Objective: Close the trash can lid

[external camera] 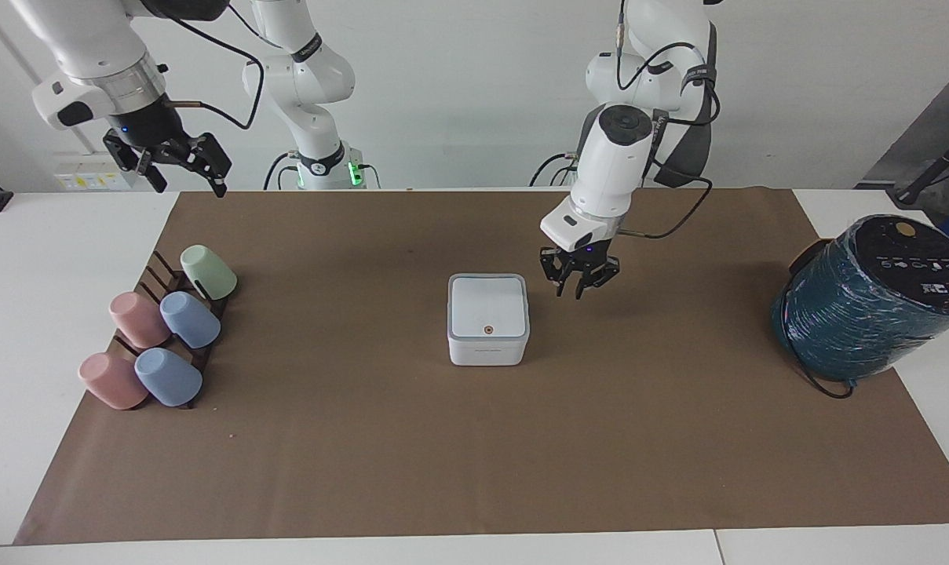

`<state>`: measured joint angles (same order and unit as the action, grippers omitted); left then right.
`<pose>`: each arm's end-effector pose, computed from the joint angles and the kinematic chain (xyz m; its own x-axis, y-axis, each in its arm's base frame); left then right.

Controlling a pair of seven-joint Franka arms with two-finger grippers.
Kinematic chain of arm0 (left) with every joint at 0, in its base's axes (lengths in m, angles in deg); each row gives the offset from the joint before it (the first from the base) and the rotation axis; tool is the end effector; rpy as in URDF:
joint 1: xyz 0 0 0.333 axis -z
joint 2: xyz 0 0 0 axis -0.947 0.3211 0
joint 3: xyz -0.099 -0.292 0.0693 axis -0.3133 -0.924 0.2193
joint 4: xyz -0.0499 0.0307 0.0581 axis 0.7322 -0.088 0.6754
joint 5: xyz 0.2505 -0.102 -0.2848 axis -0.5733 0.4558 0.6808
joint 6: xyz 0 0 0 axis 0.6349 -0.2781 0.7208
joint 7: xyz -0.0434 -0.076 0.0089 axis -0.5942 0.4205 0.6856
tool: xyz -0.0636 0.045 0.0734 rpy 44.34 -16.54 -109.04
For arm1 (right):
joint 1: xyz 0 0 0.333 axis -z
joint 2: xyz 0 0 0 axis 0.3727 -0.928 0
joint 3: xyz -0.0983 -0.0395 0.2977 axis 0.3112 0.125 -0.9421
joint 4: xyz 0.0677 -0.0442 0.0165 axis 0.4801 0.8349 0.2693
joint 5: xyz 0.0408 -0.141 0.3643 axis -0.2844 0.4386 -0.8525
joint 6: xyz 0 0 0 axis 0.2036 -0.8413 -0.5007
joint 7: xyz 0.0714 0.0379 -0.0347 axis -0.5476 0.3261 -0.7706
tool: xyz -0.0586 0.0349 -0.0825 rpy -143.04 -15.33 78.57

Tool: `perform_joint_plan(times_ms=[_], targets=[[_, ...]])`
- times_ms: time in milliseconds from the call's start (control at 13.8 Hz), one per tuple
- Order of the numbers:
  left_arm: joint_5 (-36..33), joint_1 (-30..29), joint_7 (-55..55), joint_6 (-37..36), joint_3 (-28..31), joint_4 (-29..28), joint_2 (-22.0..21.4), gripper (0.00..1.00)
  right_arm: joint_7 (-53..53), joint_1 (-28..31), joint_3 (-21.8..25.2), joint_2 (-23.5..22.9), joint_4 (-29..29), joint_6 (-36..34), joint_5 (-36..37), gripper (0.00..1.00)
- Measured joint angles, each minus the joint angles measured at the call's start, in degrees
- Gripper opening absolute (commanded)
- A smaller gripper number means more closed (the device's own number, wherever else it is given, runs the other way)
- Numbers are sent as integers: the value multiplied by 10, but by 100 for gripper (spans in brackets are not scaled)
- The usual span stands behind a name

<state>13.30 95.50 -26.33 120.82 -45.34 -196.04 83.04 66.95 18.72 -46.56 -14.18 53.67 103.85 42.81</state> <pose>0.5330 -0.2575 0.4412 0.9656 -0.2393 0.1021 -0.2439 -0.9691 0.0353 0.5177 -0.0378 0.6422 0.9902 -0.1379 -0.0220 -0.1379 -0.9904 -0.0008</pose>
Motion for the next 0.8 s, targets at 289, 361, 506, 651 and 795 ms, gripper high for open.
perform_joint_plan(times_ms=[289,361,506,651,795], targets=[[0,-55,39,-12,1,-24,-33,100,0,0,0,0,0,0,0,100],[0,-67,51,-21,1,-24,-41,100,0,0,0,0,0,0,0,100],[0,-94,71,-25,1,-22,-57,100,0,0,0,0,0,0,0,100],[0,-124,79,-26,1,-10,-73,100,0,0,0,0,0,0,0,100],[0,-155,102,-53,2,26,-81,100,0,0,0,0,0,0,0,100]])
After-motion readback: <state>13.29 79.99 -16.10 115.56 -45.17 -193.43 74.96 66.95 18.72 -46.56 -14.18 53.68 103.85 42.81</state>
